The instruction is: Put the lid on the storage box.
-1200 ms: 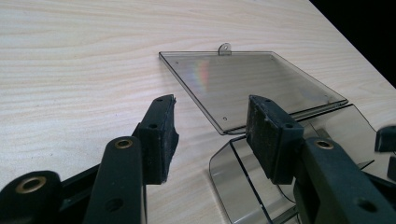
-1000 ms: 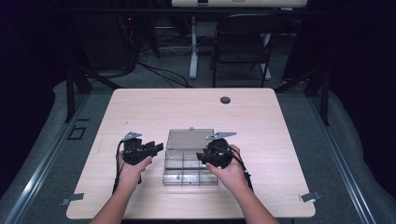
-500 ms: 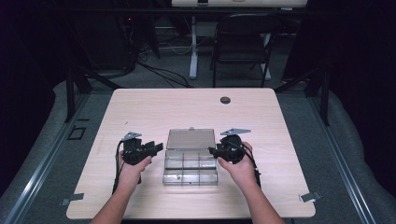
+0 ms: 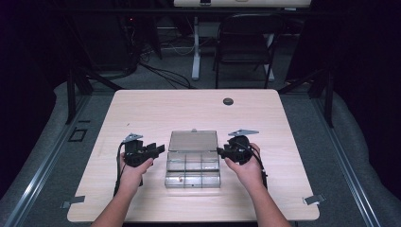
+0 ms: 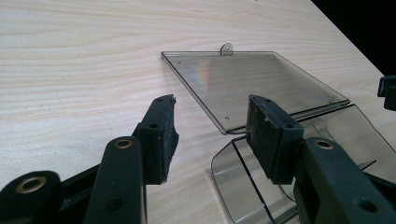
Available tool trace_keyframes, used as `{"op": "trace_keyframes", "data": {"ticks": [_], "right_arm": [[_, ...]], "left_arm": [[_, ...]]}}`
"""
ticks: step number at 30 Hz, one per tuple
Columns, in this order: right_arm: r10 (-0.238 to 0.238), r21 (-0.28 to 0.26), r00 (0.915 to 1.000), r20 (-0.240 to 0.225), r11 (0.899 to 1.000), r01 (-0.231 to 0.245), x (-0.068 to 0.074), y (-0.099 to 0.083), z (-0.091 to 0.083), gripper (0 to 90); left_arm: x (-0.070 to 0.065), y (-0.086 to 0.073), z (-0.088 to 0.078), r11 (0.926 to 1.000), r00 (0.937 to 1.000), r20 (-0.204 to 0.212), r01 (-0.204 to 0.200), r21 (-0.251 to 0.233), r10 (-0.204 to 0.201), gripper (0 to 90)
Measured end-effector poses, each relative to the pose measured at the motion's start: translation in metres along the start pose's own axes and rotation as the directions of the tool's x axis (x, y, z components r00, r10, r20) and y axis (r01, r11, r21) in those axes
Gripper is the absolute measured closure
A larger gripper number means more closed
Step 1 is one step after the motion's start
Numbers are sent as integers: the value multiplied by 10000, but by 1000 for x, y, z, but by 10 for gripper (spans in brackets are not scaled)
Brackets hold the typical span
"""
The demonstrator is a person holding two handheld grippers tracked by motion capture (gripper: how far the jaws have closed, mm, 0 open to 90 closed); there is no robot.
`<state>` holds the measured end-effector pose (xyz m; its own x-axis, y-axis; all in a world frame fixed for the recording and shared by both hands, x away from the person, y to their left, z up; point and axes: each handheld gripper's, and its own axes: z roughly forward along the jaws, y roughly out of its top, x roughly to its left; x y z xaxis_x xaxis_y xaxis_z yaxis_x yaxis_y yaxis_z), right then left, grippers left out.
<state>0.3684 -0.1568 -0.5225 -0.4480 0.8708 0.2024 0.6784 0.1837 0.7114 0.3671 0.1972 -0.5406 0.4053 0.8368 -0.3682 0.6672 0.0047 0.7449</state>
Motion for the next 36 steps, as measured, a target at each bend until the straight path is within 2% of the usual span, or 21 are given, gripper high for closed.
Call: {"op": "trace_keyframes", "data": {"ticks": [2,7,16,29,36], "right_arm": [[82,-48,10000,-5,10000,-82,-2,0,0,624],[398,-286,9990,215,9988,-392,-16,1,-4,653],[440,-54,9945,949,9990,-437,-33,-2,6,689],[764,736,9885,1302,9935,-865,-45,-14,25,713],[694,815,9889,1317,9934,-806,-43,-15,29,725]], "left_arm": [[0,0,0,10000,10000,-11,-15,-10,15,520],[0,0,0,10000,10000,-18,1,-7,-1,519],[0,0,1,10000,10000,-35,-16,29,16,520],[0,0,0,10000,10000,-19,2,-24,-2,519],[0,0,0,10000,10000,18,-37,82,37,519]]}}
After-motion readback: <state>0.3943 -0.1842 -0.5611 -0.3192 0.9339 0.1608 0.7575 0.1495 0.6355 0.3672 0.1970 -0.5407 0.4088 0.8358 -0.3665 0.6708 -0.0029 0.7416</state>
